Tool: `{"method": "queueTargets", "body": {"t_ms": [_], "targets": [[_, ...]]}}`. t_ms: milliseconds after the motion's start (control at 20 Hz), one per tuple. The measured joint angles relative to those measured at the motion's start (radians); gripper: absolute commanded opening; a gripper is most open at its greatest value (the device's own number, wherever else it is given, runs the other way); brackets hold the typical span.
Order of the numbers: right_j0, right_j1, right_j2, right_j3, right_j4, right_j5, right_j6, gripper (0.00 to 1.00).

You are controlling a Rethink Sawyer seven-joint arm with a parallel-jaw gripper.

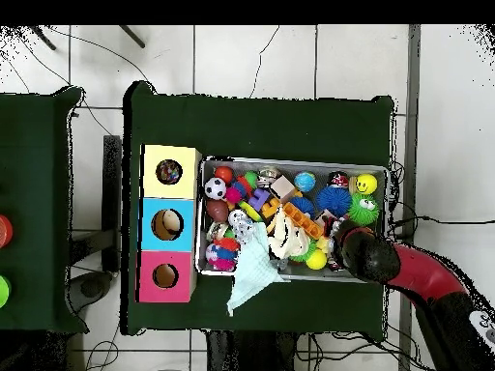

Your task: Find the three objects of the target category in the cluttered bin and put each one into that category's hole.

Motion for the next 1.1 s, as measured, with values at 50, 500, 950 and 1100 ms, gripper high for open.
{"method": "queueTargets", "body": {"t_ms": [50,500,950,1100], "targets": [[0.000,0.000,0.000,0.000,0.000,0.000,0.000,1.00],[-0.010,0.002,0.010,-0.001,-0.001,0.002,0.000,1.00],[-0.046,0.006,0.043,-0.002,-0.001,0.003,0.000,0.00],[-0.059,0.008,0.049,-0.002,-0.001,0.003,0.000,0.00]]}}
